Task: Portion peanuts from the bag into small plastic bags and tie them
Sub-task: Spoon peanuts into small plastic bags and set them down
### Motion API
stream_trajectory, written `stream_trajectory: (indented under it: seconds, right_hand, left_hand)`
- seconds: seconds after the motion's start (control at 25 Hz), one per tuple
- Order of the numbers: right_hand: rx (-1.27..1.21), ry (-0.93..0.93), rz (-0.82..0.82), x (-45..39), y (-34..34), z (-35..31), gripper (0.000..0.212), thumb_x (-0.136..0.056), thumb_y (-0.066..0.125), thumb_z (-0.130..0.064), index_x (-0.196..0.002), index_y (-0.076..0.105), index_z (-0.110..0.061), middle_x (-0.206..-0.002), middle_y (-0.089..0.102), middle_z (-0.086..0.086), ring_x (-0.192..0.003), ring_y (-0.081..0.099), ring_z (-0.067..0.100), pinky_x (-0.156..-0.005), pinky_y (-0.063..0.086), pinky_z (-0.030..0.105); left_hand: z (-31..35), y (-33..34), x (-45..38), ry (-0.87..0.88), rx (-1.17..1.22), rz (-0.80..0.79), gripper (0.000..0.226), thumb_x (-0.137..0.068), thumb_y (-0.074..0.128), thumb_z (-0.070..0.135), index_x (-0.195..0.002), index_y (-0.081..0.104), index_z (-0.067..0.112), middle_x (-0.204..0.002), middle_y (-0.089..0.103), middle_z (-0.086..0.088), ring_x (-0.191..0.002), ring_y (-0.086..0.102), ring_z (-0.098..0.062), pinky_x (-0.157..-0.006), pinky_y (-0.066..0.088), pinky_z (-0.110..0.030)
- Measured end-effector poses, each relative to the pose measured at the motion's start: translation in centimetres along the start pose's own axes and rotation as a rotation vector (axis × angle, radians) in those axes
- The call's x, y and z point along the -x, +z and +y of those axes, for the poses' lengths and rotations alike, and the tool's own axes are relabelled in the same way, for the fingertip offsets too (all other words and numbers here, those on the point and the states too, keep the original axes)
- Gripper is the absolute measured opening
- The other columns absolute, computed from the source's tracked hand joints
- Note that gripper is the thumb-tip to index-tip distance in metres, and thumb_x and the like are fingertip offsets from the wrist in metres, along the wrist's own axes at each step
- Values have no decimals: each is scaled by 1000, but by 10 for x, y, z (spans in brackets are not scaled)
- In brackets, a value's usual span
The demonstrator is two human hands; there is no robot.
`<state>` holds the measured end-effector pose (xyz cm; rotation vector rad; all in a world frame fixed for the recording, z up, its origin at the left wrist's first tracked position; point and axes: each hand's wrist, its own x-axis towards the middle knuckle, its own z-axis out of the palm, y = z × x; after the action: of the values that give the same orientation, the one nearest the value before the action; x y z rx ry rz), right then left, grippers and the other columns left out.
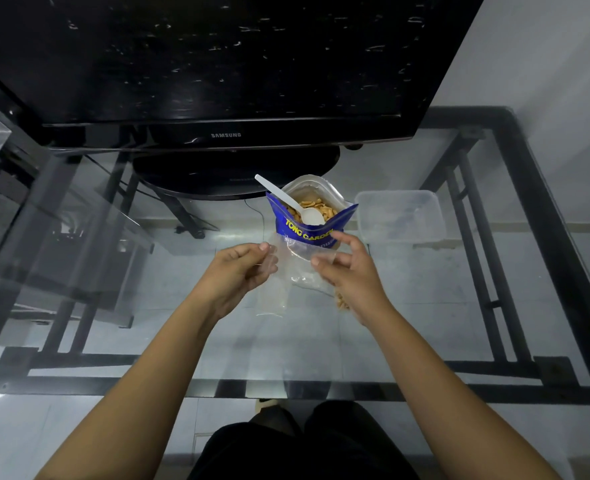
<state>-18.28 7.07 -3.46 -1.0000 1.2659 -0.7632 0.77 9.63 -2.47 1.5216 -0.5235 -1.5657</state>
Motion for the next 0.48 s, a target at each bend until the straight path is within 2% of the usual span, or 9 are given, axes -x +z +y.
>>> stream_trajectory:
  seconds: [0.2, 0.32, 0.4, 0.48]
  right_hand:
    - [67, -78, -2, 3, -17, -21, 56, -81, 70, -14, -129, 42, -20, -92, 72, -4, -83, 66, 6, -75, 52, 18]
    - [98, -93, 9, 2, -25, -27, 57, -82, 69, -19, -131, 41, -22, -100, 71, -2, -96, 66, 11, -86, 53, 29]
    - [118, -100, 15, 2, -26, -29, 56, -82, 69, -23, -131, 41, -24, -106, 69, 1, -102, 64, 15, -89, 53, 33]
    - [125, -116, 19, 4, -28, -31, 56, -82, 69, -24, -130, 42, -24, -103, 68, 1, -100, 64, 14, -88, 54, 31]
  left_hand:
    - [16, 18, 4, -8, 131, -148, 21, -93, 48, 7, -84, 66, 6, -63, 70, 1, -56, 66, -4, -52, 53, -12]
    - [23, 27, 6, -8, 245, -261, 25, -92, 43, 2, -85, 67, 3, -64, 70, -1, -57, 65, -5, -54, 54, -12]
    - [27, 33, 6, 23, 197, -276, 21, -92, 44, 0, -88, 64, 2, -61, 67, 1, -54, 62, -4, -53, 52, -12]
    - [30, 36, 4, 66, 98, -213, 17, -91, 48, 1, -83, 63, 4, -55, 62, 3, -49, 57, -3, -49, 49, -12]
